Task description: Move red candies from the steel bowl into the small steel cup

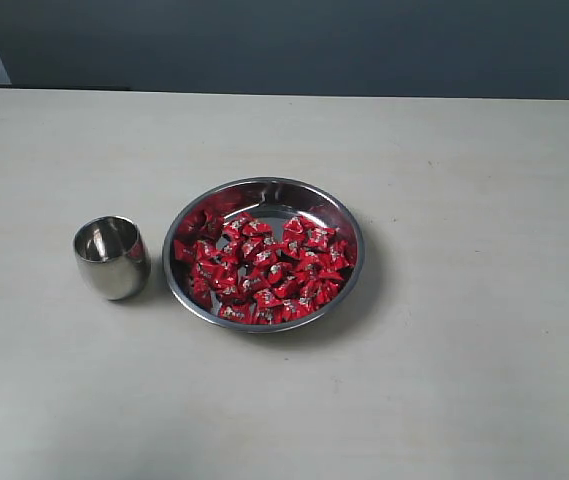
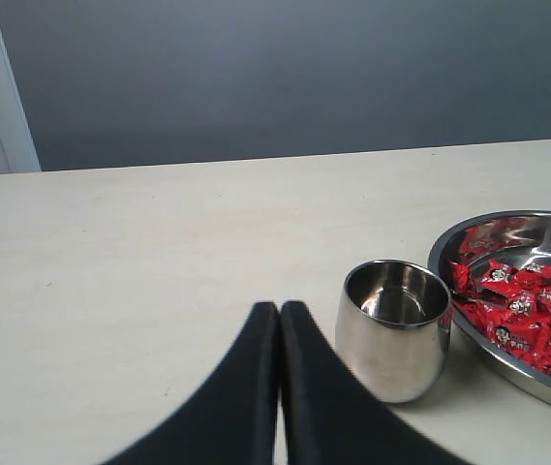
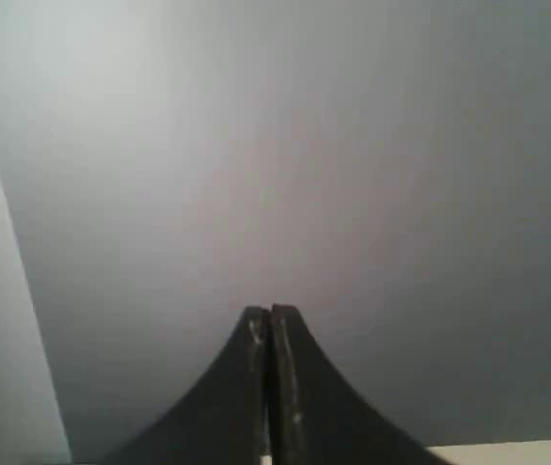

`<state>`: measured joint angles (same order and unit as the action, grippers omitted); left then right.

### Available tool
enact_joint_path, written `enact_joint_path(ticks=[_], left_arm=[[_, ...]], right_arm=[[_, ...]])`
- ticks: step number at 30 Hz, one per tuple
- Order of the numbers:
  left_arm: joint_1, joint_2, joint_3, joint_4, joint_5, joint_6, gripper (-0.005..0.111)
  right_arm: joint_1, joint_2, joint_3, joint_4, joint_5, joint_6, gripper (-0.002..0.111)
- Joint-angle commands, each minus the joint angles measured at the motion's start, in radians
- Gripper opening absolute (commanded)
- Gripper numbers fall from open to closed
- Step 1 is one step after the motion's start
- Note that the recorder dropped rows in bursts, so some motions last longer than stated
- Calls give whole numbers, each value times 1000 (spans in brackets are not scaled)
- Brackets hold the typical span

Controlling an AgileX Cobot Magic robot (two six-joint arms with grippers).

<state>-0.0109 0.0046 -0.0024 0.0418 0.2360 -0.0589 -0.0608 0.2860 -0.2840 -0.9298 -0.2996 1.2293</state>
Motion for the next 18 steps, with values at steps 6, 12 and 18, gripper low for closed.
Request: enact_joint_path(ticks=[6,12,18], left_arm=[[-2,-5,2,1,2,-2,0],[-2,-5,2,1,2,-2,0],[-2,-5,2,1,2,-2,0]], right_arm=[[38,741,-500,-425,-31,258,0],[163,1158,-812,-815,-49,629,0],[285,1529,-1039,-815,247,566,0]])
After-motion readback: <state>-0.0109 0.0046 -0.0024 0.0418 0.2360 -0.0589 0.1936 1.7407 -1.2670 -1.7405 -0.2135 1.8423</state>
